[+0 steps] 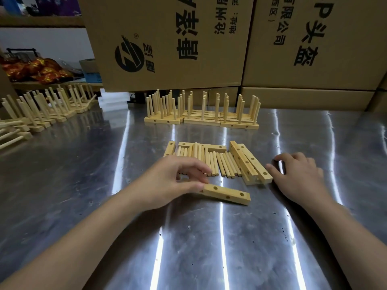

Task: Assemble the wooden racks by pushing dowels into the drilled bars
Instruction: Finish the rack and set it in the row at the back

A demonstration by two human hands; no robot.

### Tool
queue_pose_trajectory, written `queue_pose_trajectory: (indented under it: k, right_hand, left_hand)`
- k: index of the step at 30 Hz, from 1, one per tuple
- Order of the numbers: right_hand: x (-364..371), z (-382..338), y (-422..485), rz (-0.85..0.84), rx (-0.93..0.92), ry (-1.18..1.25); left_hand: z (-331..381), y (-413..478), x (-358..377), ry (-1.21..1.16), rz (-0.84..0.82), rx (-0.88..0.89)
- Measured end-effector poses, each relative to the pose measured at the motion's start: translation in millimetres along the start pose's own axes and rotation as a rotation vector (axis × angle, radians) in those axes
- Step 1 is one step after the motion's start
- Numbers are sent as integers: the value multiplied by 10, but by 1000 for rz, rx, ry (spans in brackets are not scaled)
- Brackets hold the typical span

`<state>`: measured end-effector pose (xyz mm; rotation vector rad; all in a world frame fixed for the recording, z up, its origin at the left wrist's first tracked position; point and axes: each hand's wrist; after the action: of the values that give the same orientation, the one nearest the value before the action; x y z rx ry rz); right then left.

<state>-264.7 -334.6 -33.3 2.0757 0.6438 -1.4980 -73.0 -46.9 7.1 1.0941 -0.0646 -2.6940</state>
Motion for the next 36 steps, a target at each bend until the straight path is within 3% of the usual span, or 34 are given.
queue_pose_trajectory:
  k: [4, 7, 10, 12, 17, 25, 28, 30, 33, 36]
  right_hand:
    - [5, 7, -8, 6, 1, -5]
    - [4, 12, 0, 11, 0, -7]
    - [7, 7, 11, 11, -1, -8]
    - [13, 8, 14, 13, -1, -6]
    - [6, 11, 6, 5, 0, -1]
    - [-10, -3, -7, -3, 7, -11]
    - [-23, -14, -15, -7, 3, -23]
    - [-33, -25, -23, -17, 2, -24]
    - [-94, -67, -64, 11, 14, 32]
    - [-242, -194, -155, 195, -41, 172]
  left_hand:
    - [-29, -26, 37, 136, -12, -12]
    - [-67, -21, -9, 193, 248, 34]
    - [-177, 2, -83, 452, 475, -69]
    - [-267, -15, -143, 600, 453, -171]
    - [-399, -66, -227, 639, 294, -271]
    - [-319, -76, -216, 614, 410, -179]
    - [-242, -65, -205, 515, 588, -95]
    - [-186, -50, -216, 286, 685, -88]
    - [-105, -24, -237, -141, 726, -126]
    - [-45, -13, -255, -371, 716, -177]
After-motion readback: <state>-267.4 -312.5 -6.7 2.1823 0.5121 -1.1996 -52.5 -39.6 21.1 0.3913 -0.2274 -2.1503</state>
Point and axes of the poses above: each hand's wrist, its own y-axis towards the middle knuckle, its own x-axis out of the palm, z = x × y, and after that the axes turned 9 degrees about -z, right-handed
